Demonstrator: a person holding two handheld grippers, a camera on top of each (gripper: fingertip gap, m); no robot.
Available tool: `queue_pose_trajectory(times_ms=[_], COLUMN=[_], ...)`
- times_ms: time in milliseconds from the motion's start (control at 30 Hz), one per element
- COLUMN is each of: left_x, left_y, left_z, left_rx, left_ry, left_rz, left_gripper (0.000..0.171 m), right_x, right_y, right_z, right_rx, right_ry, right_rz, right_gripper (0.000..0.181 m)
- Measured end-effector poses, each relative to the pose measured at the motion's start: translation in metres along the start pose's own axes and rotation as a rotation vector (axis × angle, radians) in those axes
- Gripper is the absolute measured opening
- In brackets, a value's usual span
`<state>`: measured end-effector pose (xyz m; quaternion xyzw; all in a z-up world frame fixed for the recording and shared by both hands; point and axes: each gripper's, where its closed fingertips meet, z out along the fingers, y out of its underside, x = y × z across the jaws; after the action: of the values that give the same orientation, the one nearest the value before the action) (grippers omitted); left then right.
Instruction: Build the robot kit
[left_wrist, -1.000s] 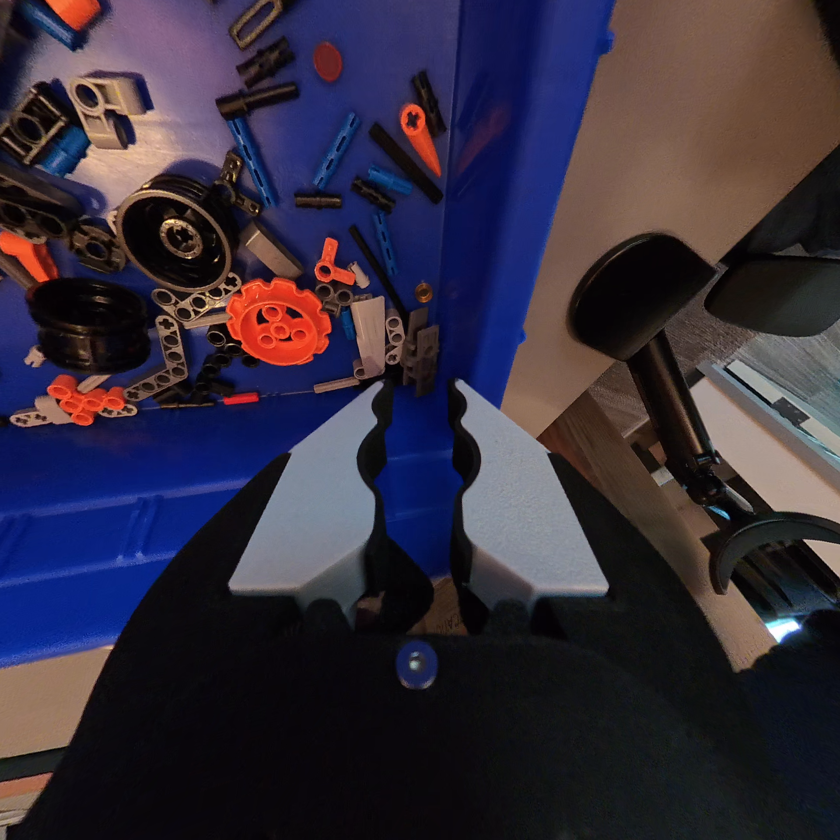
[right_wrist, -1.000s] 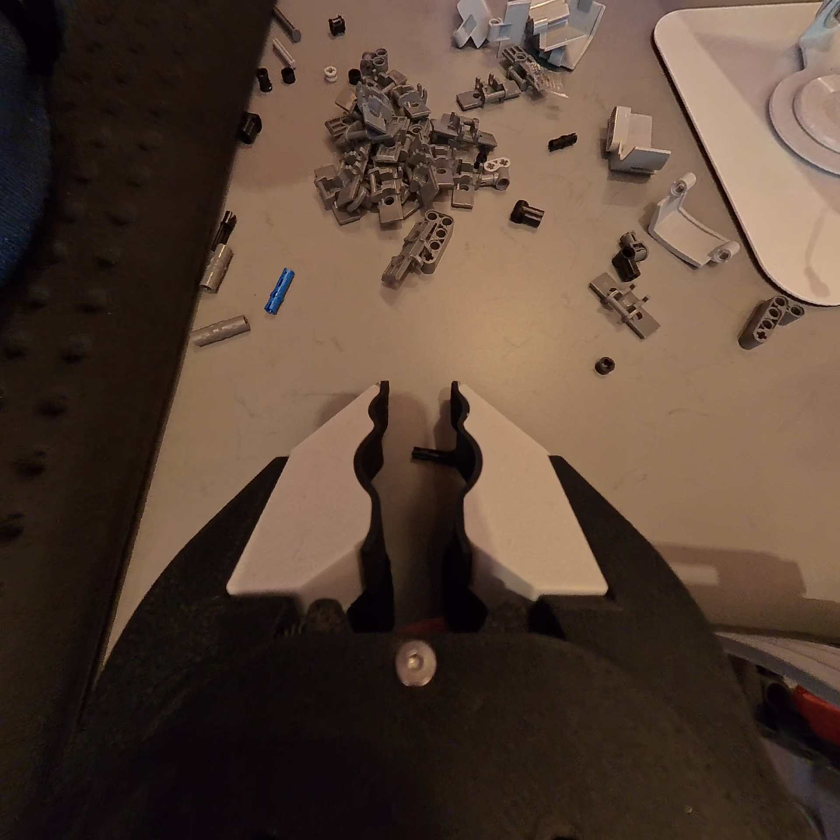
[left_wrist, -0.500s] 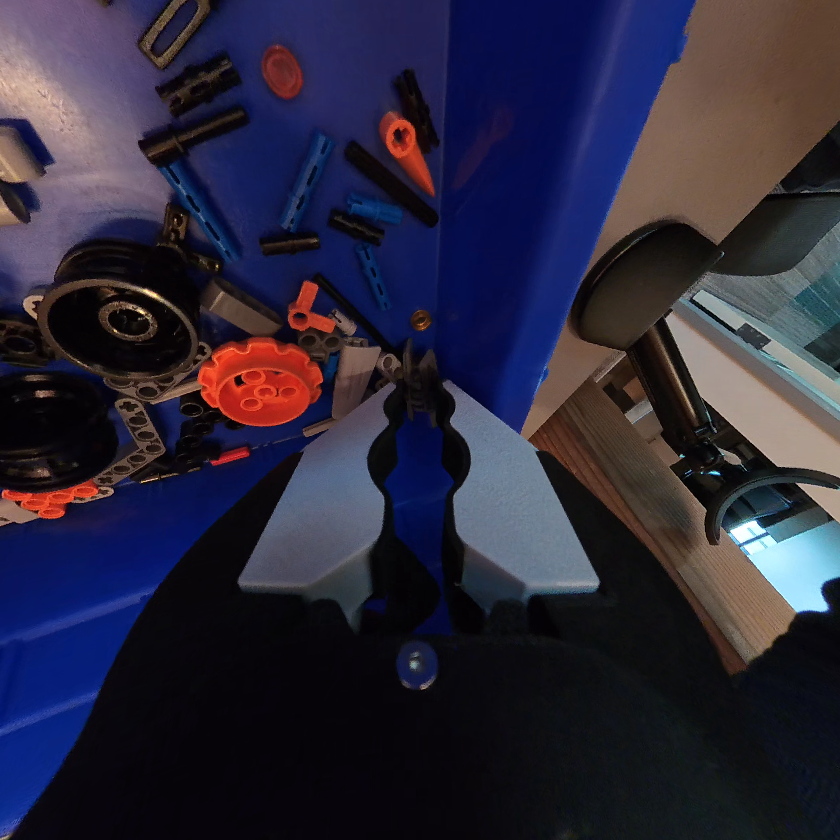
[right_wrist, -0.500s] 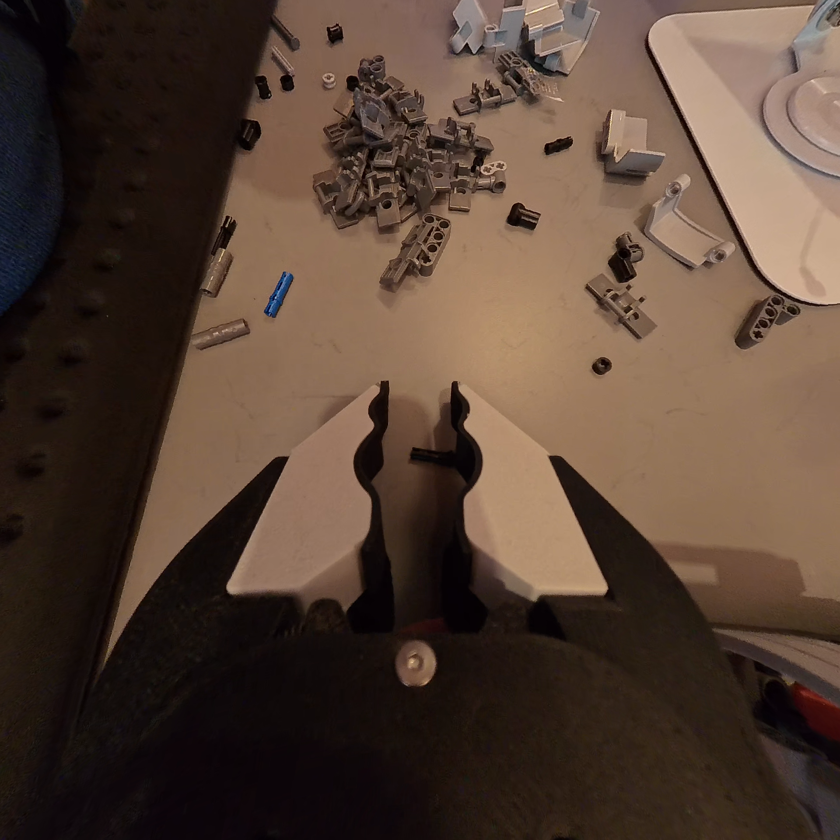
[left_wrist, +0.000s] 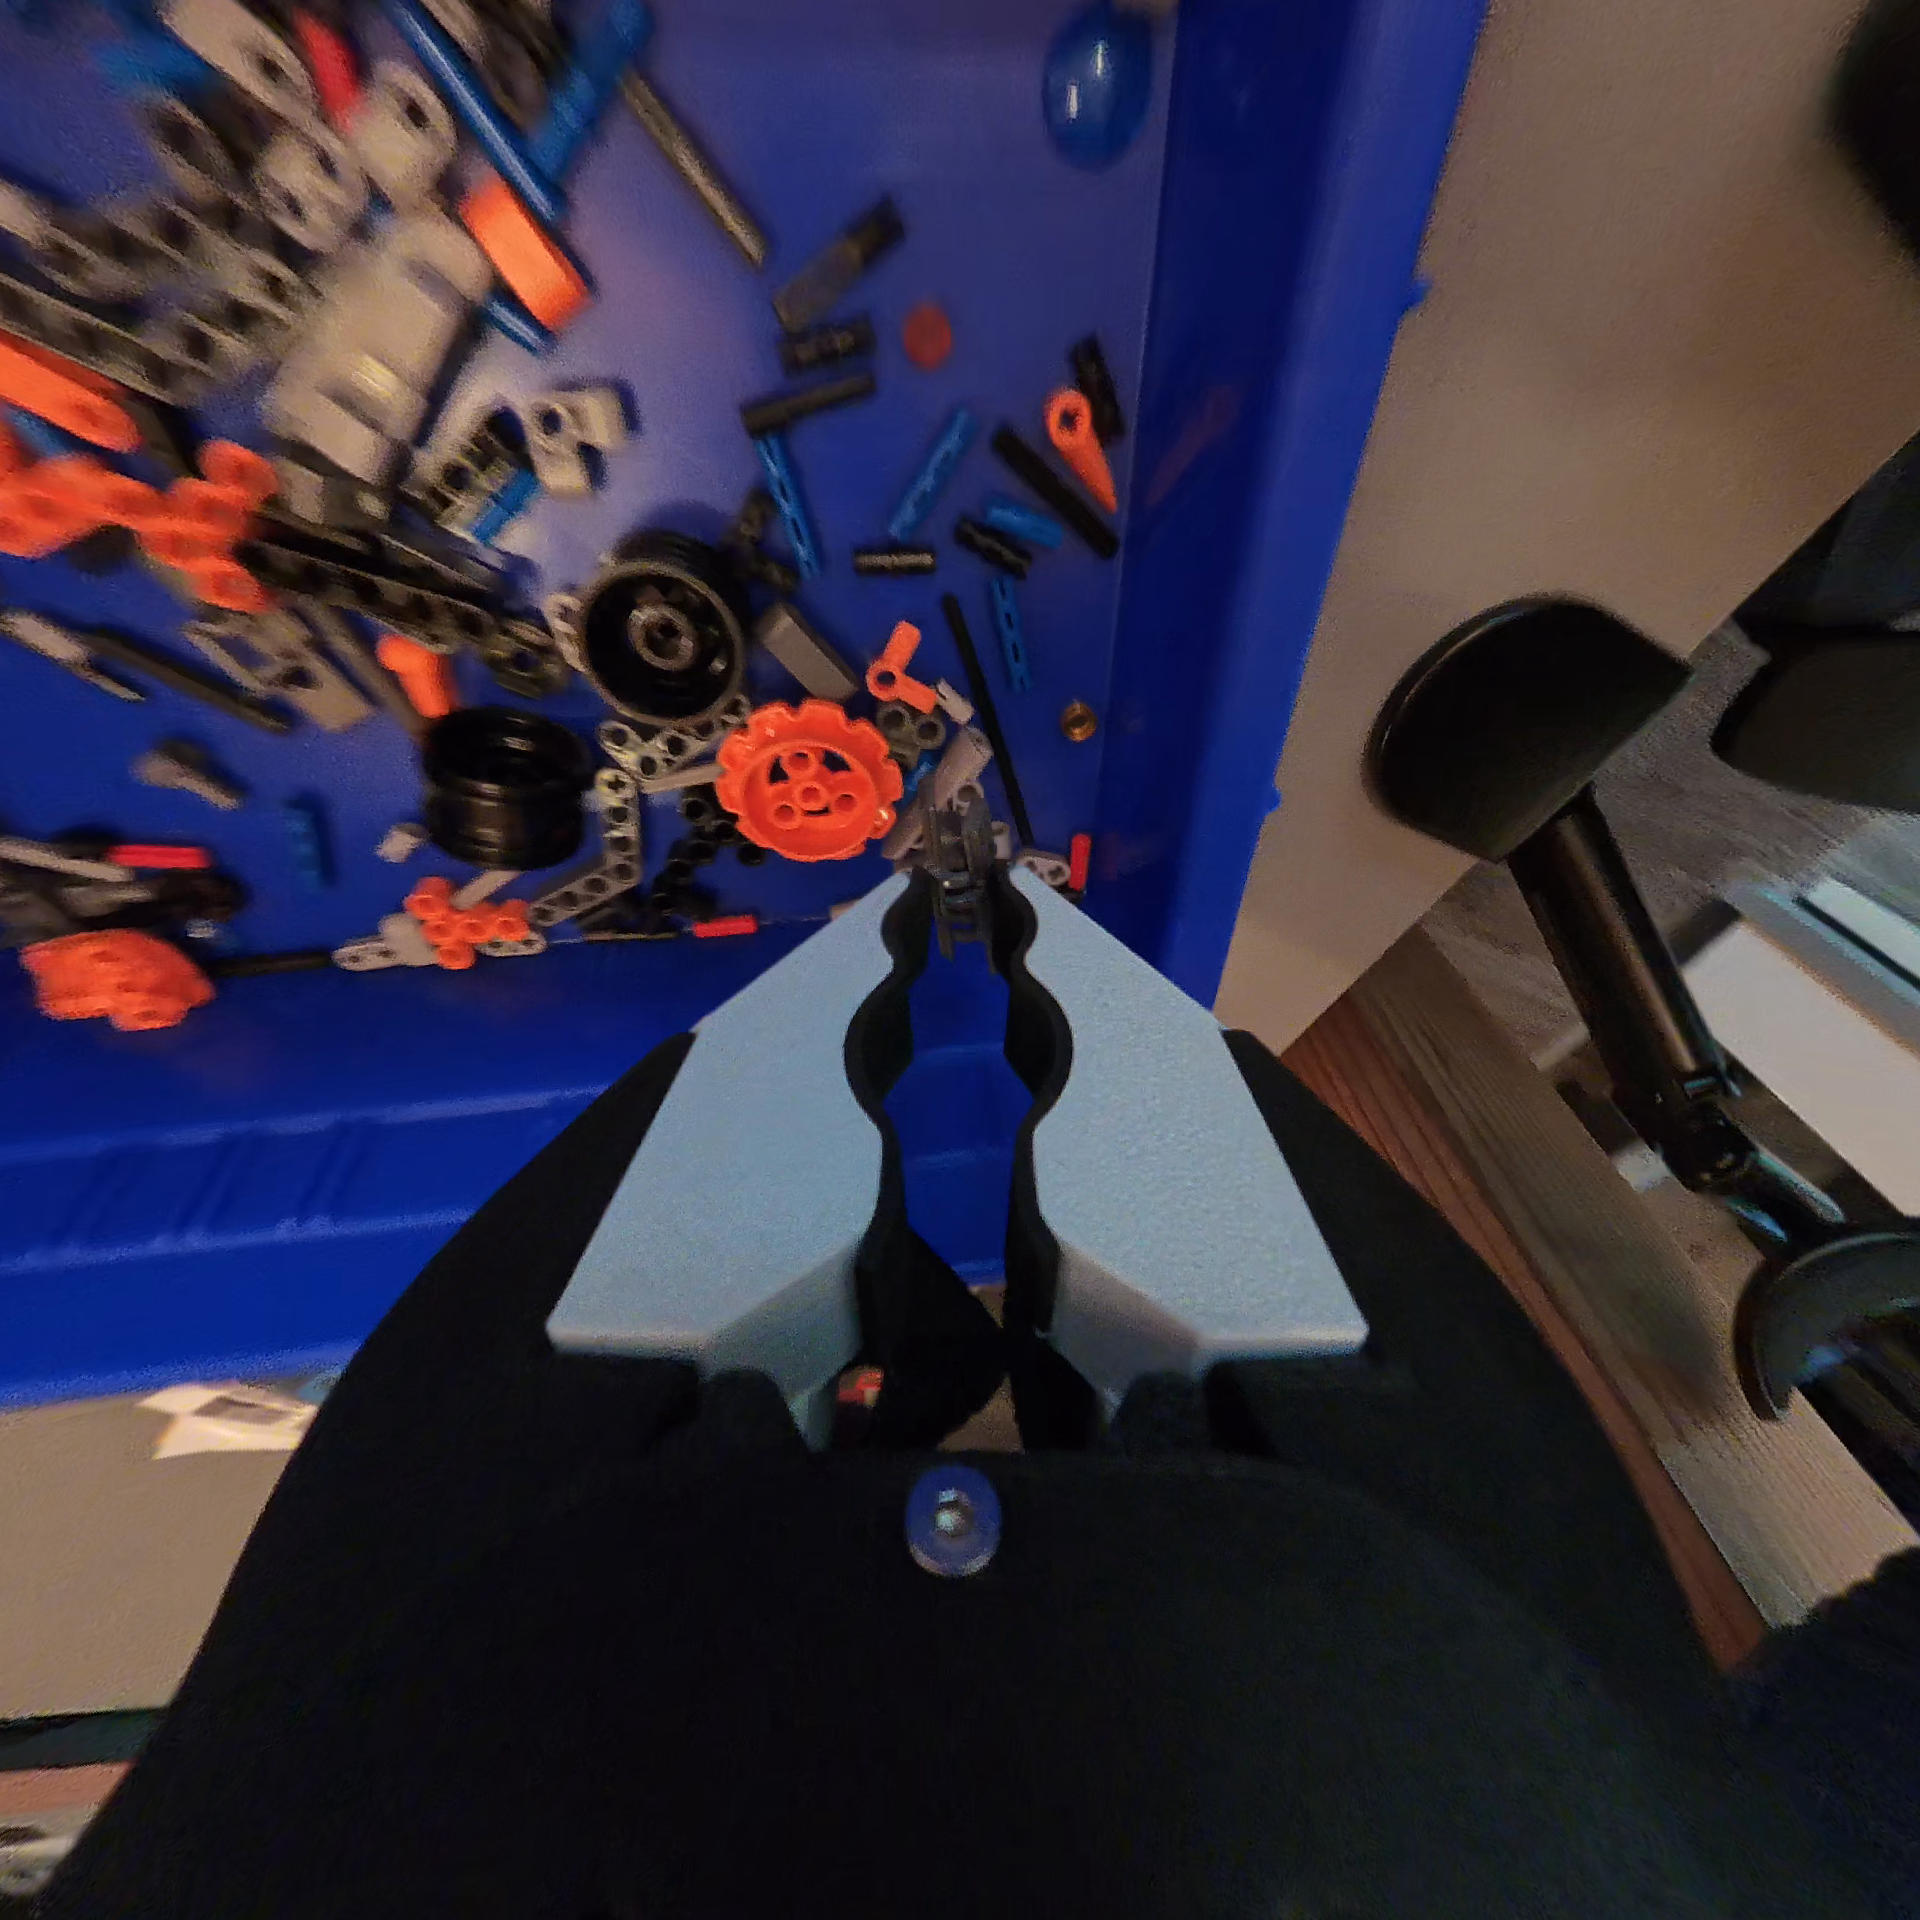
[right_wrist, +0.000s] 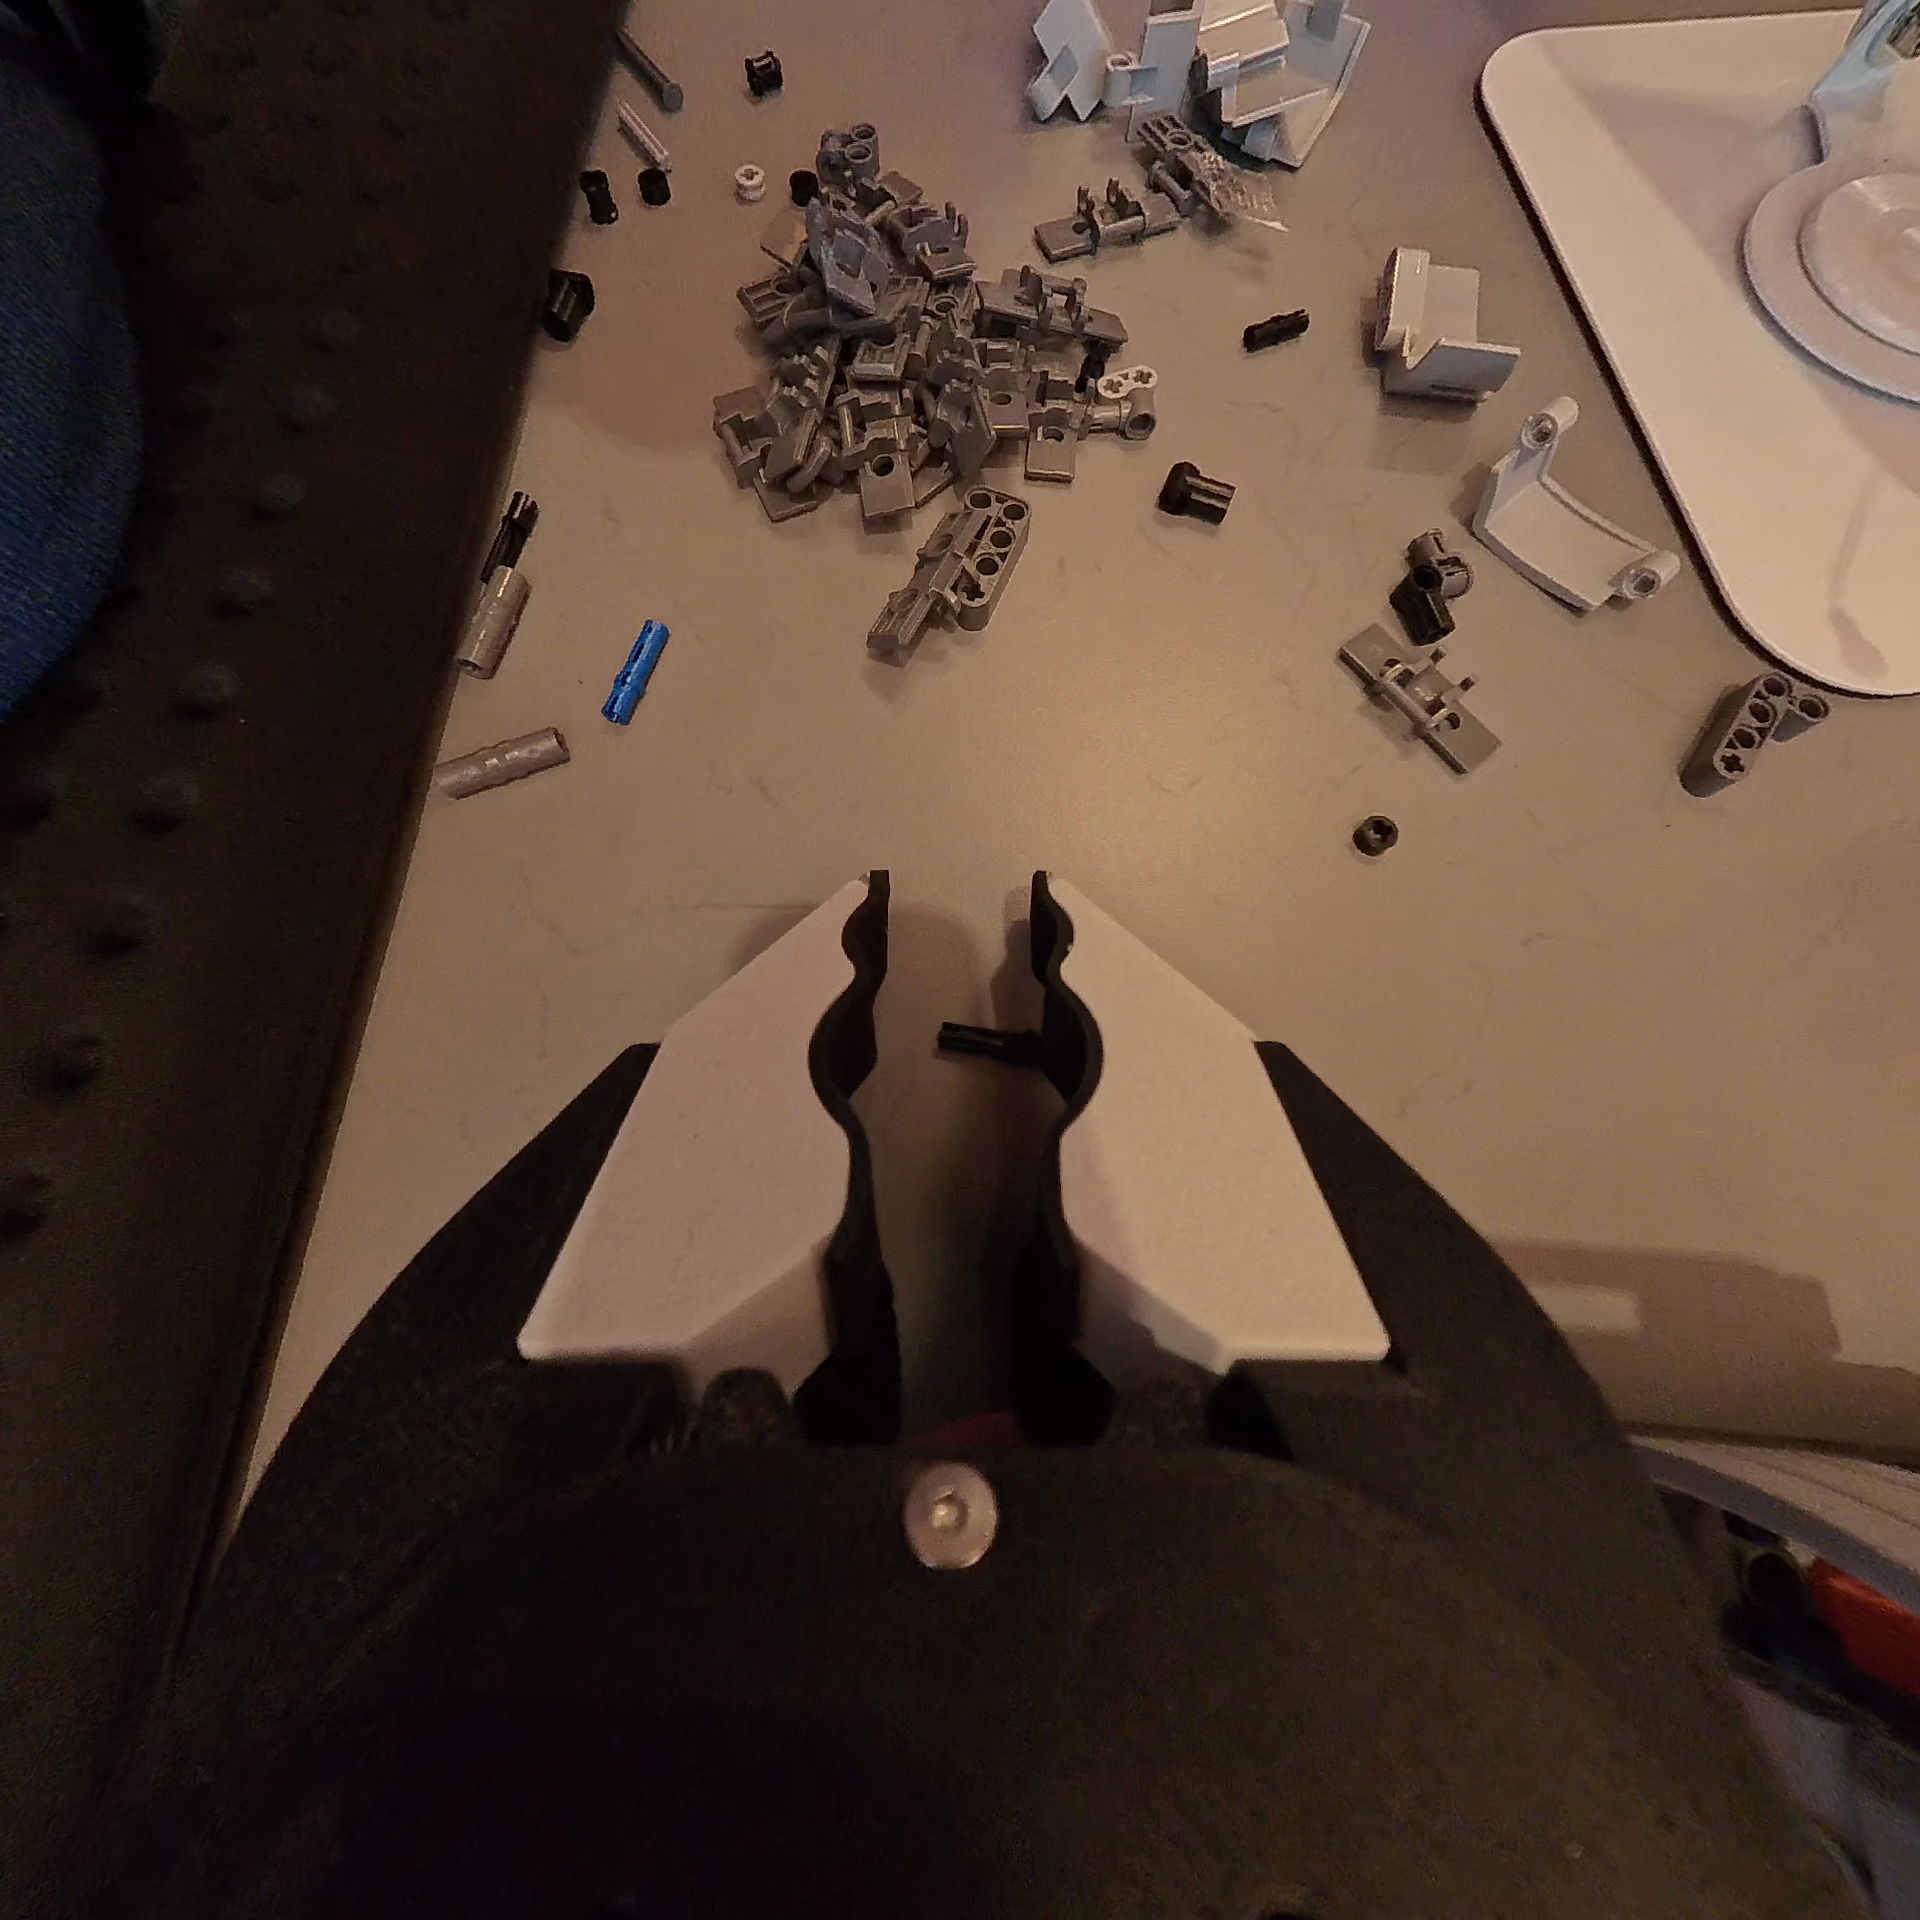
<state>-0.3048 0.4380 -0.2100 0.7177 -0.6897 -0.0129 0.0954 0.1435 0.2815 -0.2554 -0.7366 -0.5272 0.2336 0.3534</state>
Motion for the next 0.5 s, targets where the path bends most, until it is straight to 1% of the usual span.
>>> queue_pose_trajectory(times_ms=[100,200,267,300,367,433,467,500], left_x=[0.004,0.031,0.057,0.067,0.096,0.106,0.111,0.117], left_y=[-0.028,-0.066,-0.092,-0.107,-0.138,-0.159,-0.171,-0.185], left_z=[-0.036,-0.065,-0.071,-0.070,-0.059,-0.038,-0.030,-0.025], left_rx=[0.129,0.251,0.300,0.319,0.369,0.344,0.347,0.378], left_ry=[-0.078,-0.106,-0.091,-0.098,-0.047,-0.100,-0.127,-0.131], left_rz=[0.038,0.139,0.219,0.250,0.297,0.325,0.342,0.326], left_gripper=[0.011,0.011,0.011,0.011,0.010,0.011,0.011,0.011], right_x=[0.000,0.000,-0.001,-0.001,-0.002,-0.002,-0.003,-0.003], right_y=[0.000,0.000,0.000,0.000,0.001,0.001,0.001,0.001], right_z=[0.000,0.000,0.000,0.000,0.000,0.000,0.000,0.000], right_rx=[-0.001,-0.003,-0.003,-0.003,-0.006,-0.004,-0.004,-0.005], right_ry=[-0.001,-0.002,-0.001,0.000,0.000,-0.001,-0.001,-0.001], right_rz=[0.001,-0.001,-0.006,-0.009,-0.015,-0.022,-0.026,-0.029], right_gripper=[0.025,0.025,0.025,0.025,0.025,0.025,0.025,0.025])
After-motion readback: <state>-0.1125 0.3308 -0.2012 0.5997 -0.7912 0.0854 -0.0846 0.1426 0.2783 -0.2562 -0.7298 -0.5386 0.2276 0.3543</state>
